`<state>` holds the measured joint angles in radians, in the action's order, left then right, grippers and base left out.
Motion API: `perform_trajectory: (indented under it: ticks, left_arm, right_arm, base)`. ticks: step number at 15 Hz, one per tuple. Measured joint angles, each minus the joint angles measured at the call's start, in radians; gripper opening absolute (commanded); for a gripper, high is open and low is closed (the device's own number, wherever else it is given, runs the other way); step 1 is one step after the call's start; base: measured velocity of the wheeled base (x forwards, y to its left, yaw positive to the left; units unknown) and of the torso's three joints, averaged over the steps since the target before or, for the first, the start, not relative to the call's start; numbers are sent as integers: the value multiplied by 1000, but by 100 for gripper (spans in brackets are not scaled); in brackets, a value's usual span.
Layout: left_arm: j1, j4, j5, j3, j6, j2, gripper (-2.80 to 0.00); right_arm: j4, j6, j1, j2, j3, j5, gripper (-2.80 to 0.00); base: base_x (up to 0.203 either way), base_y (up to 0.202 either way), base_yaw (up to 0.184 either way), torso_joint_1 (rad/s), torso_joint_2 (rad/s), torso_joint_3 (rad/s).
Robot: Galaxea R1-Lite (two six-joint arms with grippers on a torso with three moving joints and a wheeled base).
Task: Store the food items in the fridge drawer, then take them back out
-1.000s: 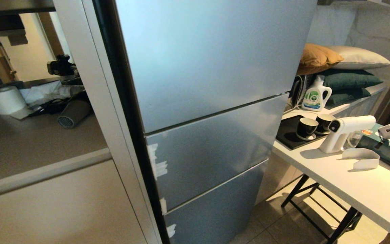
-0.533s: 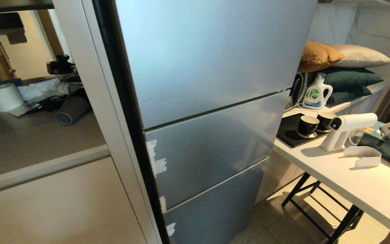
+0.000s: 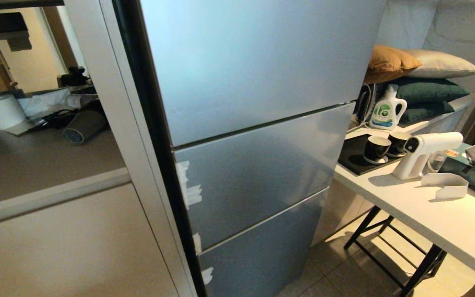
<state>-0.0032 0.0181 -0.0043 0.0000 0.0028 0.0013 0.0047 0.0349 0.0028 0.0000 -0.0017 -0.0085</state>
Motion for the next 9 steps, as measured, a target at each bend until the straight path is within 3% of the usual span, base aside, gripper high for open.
perform_trajectory:
  ticks: [9]
  left_arm:
    - [0, 0, 0, 0, 0, 0, -280]
  right_arm:
    - [0, 0, 0, 0, 0, 0, -280]
  base:
    - [0, 0, 0, -137, 321, 186]
